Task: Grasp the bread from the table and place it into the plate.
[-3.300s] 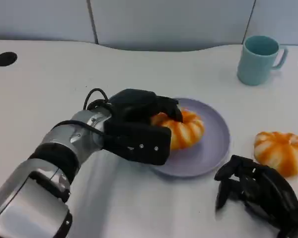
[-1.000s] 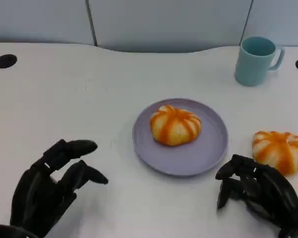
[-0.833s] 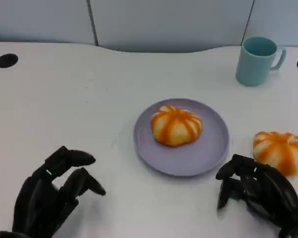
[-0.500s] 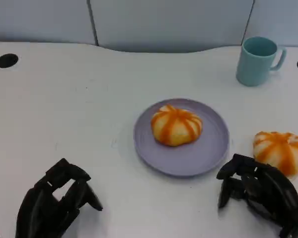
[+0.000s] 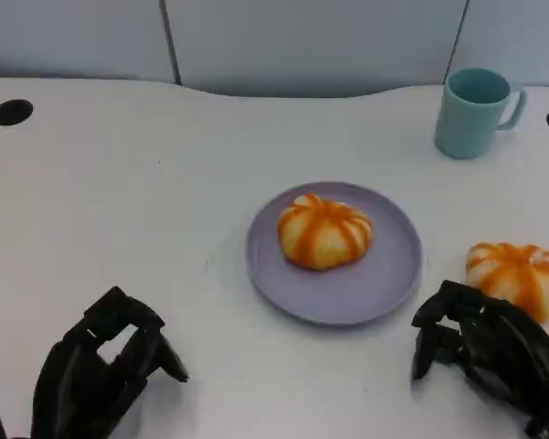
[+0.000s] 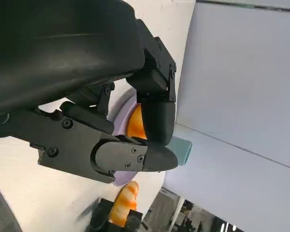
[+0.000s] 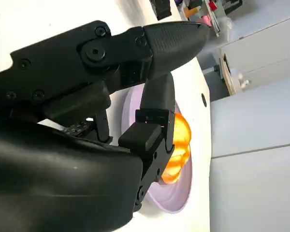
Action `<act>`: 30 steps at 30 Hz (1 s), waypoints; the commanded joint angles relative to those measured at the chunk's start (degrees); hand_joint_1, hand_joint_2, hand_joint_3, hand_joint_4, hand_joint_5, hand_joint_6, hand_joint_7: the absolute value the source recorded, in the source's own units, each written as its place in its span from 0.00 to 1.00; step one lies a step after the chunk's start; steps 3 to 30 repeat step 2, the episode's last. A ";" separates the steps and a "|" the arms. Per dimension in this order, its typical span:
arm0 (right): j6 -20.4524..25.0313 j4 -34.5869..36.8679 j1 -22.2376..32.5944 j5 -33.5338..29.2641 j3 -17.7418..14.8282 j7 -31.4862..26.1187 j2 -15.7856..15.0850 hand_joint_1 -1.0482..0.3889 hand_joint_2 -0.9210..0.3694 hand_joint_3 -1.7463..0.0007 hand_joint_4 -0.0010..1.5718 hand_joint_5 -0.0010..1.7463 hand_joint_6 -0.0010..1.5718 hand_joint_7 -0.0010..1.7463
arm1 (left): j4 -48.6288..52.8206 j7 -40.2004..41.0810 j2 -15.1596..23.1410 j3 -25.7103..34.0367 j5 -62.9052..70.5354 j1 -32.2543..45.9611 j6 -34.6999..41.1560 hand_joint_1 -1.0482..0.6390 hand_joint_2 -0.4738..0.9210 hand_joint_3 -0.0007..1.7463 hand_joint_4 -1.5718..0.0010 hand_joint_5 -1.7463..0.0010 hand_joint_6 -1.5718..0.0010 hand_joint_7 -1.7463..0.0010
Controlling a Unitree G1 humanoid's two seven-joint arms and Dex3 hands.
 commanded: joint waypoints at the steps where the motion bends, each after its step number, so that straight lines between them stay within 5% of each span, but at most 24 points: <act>1: 0.11 1.44 0.70 -0.62 -0.62 -0.73 -1.17 0.36 0.00 0.86 0.44 0.87 0.45 0.65 | 0.11 0.14 -0.04 0.75 0.24 -0.24 0.35 0.26 1.00 0.15 0.54 0.00 0.64 0.12; 30: 0.07 1.51 0.67 -0.64 -0.66 -0.71 -1.17 0.36 0.00 0.86 0.44 0.87 0.45 0.65 | 0.10 0.12 -0.09 0.79 0.28 -0.25 0.38 0.26 1.00 0.15 0.54 0.00 0.64 0.12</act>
